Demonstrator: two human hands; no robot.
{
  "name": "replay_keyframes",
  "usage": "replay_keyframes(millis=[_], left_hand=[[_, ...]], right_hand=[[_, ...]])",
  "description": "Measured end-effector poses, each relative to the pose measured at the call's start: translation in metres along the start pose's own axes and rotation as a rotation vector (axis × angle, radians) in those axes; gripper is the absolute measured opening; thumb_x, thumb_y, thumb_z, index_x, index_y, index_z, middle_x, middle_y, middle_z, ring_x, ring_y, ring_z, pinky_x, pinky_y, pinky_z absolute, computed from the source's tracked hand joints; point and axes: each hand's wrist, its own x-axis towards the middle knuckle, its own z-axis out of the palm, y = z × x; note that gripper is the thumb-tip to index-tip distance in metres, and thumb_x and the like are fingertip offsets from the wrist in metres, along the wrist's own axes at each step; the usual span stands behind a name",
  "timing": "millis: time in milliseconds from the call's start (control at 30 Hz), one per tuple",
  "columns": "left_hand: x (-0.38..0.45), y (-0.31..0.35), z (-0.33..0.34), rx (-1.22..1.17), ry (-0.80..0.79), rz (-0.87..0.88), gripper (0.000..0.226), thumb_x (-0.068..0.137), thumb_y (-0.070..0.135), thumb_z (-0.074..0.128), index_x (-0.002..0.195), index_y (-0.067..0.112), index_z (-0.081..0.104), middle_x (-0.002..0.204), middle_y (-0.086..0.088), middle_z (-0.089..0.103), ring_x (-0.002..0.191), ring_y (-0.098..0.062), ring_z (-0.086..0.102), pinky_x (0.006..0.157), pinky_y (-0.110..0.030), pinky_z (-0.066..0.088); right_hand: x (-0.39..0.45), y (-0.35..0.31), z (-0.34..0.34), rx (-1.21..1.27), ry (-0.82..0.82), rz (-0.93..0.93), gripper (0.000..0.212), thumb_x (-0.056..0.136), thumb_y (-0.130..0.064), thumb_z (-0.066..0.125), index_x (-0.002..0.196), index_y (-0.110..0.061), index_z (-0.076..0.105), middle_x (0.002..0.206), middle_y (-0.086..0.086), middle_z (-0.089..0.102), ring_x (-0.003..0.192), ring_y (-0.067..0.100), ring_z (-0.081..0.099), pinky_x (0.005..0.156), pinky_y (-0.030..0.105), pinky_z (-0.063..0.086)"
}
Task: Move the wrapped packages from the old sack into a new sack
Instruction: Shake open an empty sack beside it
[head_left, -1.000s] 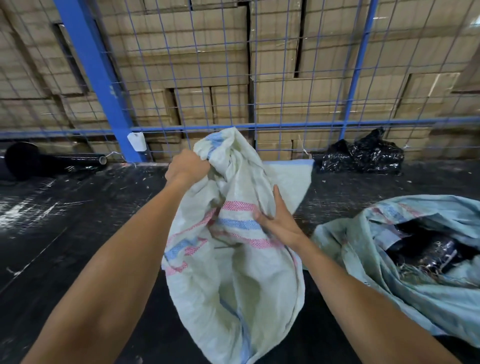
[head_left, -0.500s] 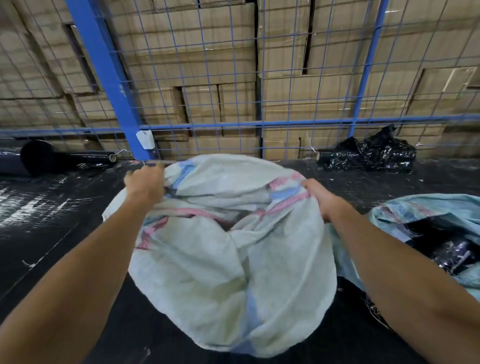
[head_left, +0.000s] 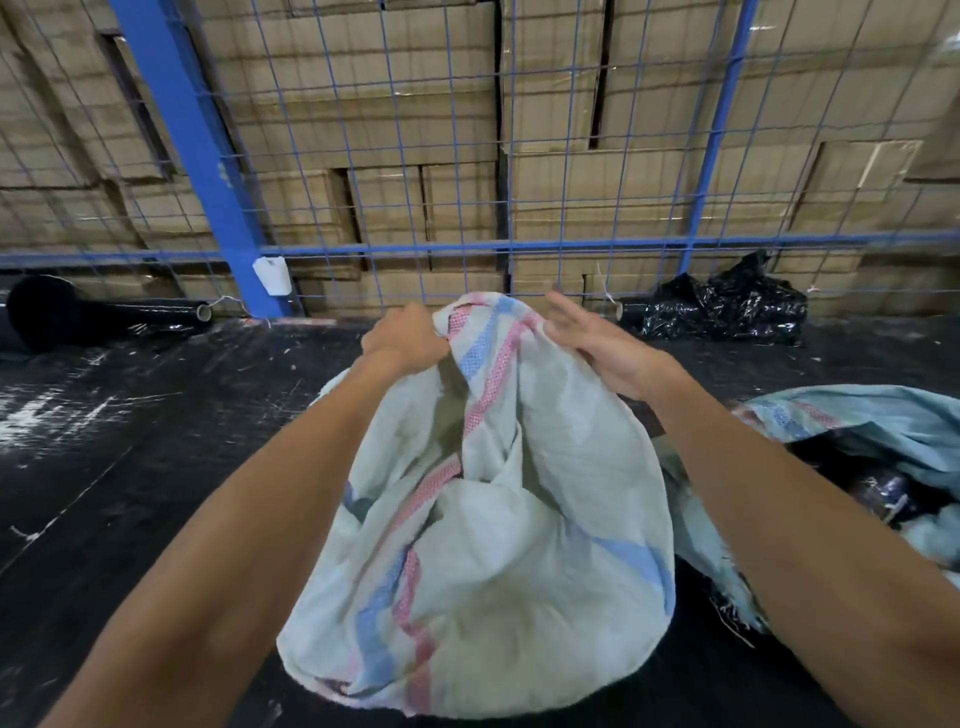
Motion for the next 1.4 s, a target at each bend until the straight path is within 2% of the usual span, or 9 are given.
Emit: replay_keyframes(millis=[133, 300, 433, 533, 733, 967, 1100, 1300, 1400], left_hand=[[-0.001, 0.004, -0.014, -0.42, -0.214, 0.101, 0.015, 0.075, 0.021, 0.078, 0.086, 0.012, 0.073, 0.078, 0.002, 0.072, 0.075, -0.015, 0.07, 0.063, -0.026, 0.054], [-0.001, -0.039, -0.03, 0.43, -0.031, 0.239, 0.011, 0.079, 0.029, 0.073, 0.088, 0.032, 0.067, 0.098, -0.004, 0.071, 0.093, -0.028, 0.068, 0.075, -0.034, 0.053], [-0.001, -0.049, -0.025, 0.569, -0.342, 0.168, 0.105, 0.07, 0.034, 0.085, 0.153, 0.034, 0.021, 0.153, -0.012, 0.042, 0.141, -0.03, 0.038, 0.112, -0.05, 0.034], [-0.013, -0.013, -0.032, 0.166, -0.541, 0.347, 0.149, 0.052, 0.06, 0.089, 0.152, 0.042, -0.019, 0.167, 0.003, 0.005, 0.153, -0.018, 0.007, 0.122, -0.054, 0.006], [-0.015, 0.023, 0.004, 0.121, 0.051, 0.277, 0.019, 0.075, 0.033, 0.064, 0.088, 0.018, 0.064, 0.088, -0.004, 0.064, 0.091, -0.031, 0.064, 0.068, -0.036, 0.046], [-0.004, 0.021, -0.027, -0.751, -0.016, -0.006, 0.009, 0.08, 0.008, 0.066, 0.072, 0.006, 0.063, 0.072, -0.011, 0.065, 0.064, -0.024, 0.061, 0.059, -0.034, 0.048], [-0.011, 0.01, -0.039, -1.006, -0.249, -0.034, 0.025, 0.086, 0.009, 0.069, 0.111, 0.011, 0.071, 0.101, -0.016, 0.075, 0.093, -0.032, 0.073, 0.083, -0.047, 0.06], [0.005, -0.072, -0.047, 0.25, -0.01, -0.084, 0.051, 0.072, 0.046, 0.06, 0.115, 0.019, 0.062, 0.11, -0.017, 0.067, 0.098, -0.039, 0.063, 0.084, -0.054, 0.055], [-0.012, -0.042, -0.049, 0.286, -0.252, 0.068, 0.129, 0.059, 0.051, 0.087, 0.155, 0.033, 0.003, 0.159, -0.018, 0.027, 0.144, -0.038, 0.031, 0.112, -0.059, 0.032]], right_hand=[[-0.01, 0.037, 0.016, -0.45, 0.068, 0.037, 0.082, 0.065, -0.023, 0.079, 0.14, -0.023, 0.046, 0.131, -0.01, 0.056, 0.12, 0.011, 0.057, 0.094, 0.029, 0.051], [-0.024, 0.055, 0.013, -0.356, 0.214, 0.379, 0.021, 0.097, -0.015, 0.044, 0.095, -0.007, 0.063, 0.098, 0.013, 0.063, 0.089, 0.028, 0.063, 0.076, 0.03, 0.051], [-0.008, 0.038, 0.013, 0.055, 0.124, 0.507, 0.03, 0.082, -0.012, 0.051, 0.105, 0.002, 0.065, 0.105, 0.022, 0.068, 0.102, 0.036, 0.063, 0.099, 0.048, 0.047], [-0.008, 0.007, 0.023, -0.01, 0.071, 0.443, 0.02, 0.09, -0.008, 0.049, 0.099, -0.001, 0.065, 0.099, 0.02, 0.066, 0.094, 0.034, 0.062, 0.093, 0.045, 0.049], [0.006, -0.032, 0.03, -0.102, 0.178, 0.043, 0.049, 0.083, -0.028, 0.068, 0.13, -0.02, 0.061, 0.122, 0.001, 0.067, 0.11, 0.023, 0.063, 0.102, 0.044, 0.048], [-0.009, 0.055, 0.018, -0.423, 0.479, 0.042, 0.132, 0.062, -0.063, 0.083, 0.154, -0.041, -0.01, 0.166, -0.002, 0.004, 0.152, 0.022, 0.007, 0.119, 0.058, 0.012], [-0.009, 0.084, 0.014, -0.384, 0.539, 0.292, 0.047, 0.085, -0.022, 0.062, 0.131, -0.014, 0.056, 0.123, 0.011, 0.064, 0.103, 0.029, 0.064, 0.091, 0.044, 0.049], [-0.038, 0.043, -0.018, 0.537, 0.248, 0.306, 0.025, 0.064, -0.014, 0.058, 0.079, -0.007, 0.076, 0.08, 0.013, 0.071, 0.074, 0.028, 0.067, 0.08, 0.031, 0.047], [-0.04, 0.014, -0.017, 0.573, 0.187, 0.173, 0.044, 0.09, -0.015, 0.039, 0.067, -0.009, 0.077, 0.068, 0.01, 0.07, 0.059, 0.024, 0.069, 0.071, 0.031, 0.047]])
